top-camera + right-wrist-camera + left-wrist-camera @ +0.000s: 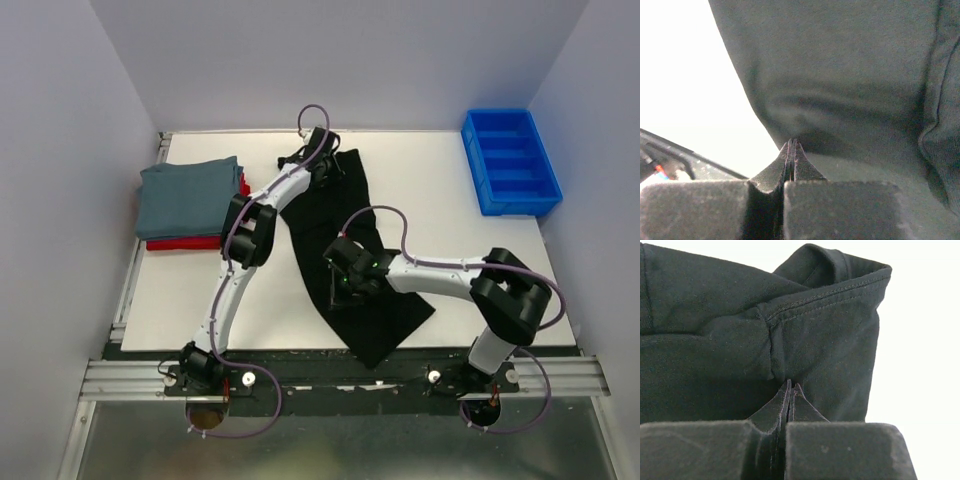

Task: Fold and stack the t-shirts
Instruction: Rotate the tshirt 90 degrees

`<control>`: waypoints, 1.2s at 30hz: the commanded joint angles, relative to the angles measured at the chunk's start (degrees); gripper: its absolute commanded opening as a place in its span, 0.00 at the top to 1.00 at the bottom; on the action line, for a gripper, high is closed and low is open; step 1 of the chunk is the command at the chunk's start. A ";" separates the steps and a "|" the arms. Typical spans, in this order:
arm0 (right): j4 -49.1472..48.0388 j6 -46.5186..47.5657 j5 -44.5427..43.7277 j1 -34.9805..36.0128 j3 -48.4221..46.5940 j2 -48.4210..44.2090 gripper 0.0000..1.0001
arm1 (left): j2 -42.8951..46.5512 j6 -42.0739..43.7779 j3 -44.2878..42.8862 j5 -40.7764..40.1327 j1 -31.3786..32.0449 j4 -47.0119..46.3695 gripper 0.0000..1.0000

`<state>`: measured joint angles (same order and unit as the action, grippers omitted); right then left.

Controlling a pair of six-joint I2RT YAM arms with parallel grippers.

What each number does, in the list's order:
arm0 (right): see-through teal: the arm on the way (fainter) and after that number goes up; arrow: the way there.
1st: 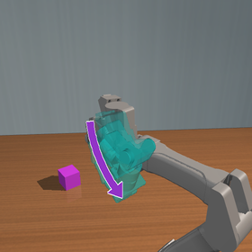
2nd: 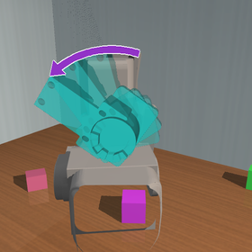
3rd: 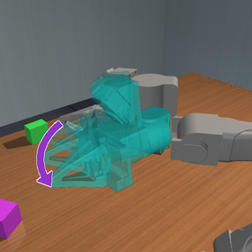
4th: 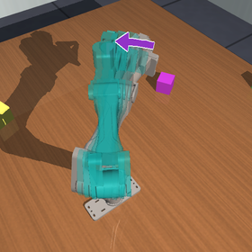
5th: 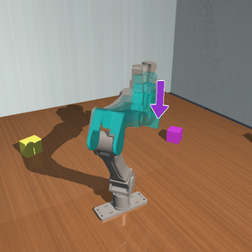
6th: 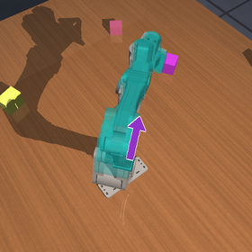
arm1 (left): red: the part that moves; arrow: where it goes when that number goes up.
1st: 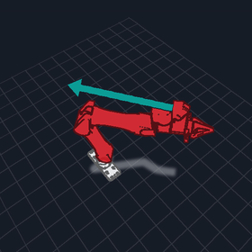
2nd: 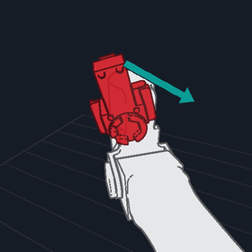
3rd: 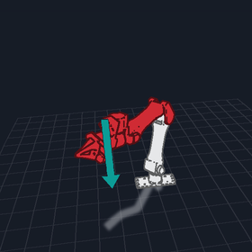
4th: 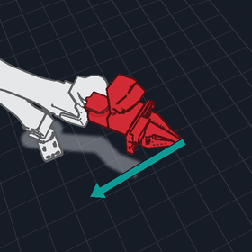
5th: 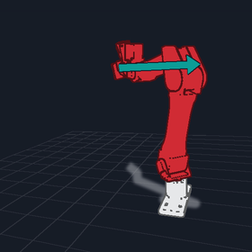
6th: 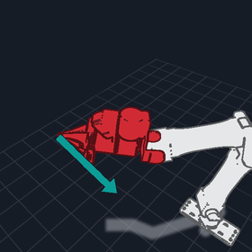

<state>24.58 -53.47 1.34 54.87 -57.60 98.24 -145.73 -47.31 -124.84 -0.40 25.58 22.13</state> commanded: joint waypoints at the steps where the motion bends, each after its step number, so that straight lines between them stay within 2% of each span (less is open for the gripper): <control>1: -13.94 1.35 3.07 -0.90 5.57 -9.79 0.99 | -7.80 0.29 -7.51 5.67 1.49 4.41 1.00; 4: -9.92 6.35 1.12 -4.67 4.96 -15.69 0.99 | -10.18 -0.76 -11.30 6.29 1.49 3.28 1.00; 9: -0.78 12.42 -0.11 -15.82 6.79 -25.53 0.99 | -11.68 -4.27 -12.19 7.61 1.40 -0.59 1.00; 12: 5.72 15.15 -4.23 -19.62 8.99 -29.23 0.99 | -11.59 -5.33 -12.45 7.26 1.22 -2.18 1.00; 15: 12.05 14.28 -7.40 -19.89 9.53 -27.32 0.99 | -11.86 -5.95 -13.41 5.77 0.87 -2.62 1.00; 19: 15.23 10.77 -7.94 -19.89 12.51 -23.62 0.99 | -10.55 -8.59 -10.36 7.34 -0.62 -4.45 1.00; 25: 13.74 9.09 -7.06 -19.89 17.87 -25.11 0.99 | -4.31 -4.99 -7.53 11.12 -0.71 -7.98 0.97; 28: 13.13 8.74 -6.36 -19.80 19.01 -24.68 0.99 | -0.53 -3.41 -6.04 11.13 -0.71 -7.02 0.91; 36: 11.63 6.98 -8.10 -18.05 19.55 -19.41 0.99 | 10.28 2.30 1.25 4.81 -0.80 1.15 0.91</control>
<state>36.80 -44.82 -4.23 35.22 -38.11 76.23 -143.33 -49.74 -126.08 8.32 24.93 17.89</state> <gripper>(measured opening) 0.009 0.091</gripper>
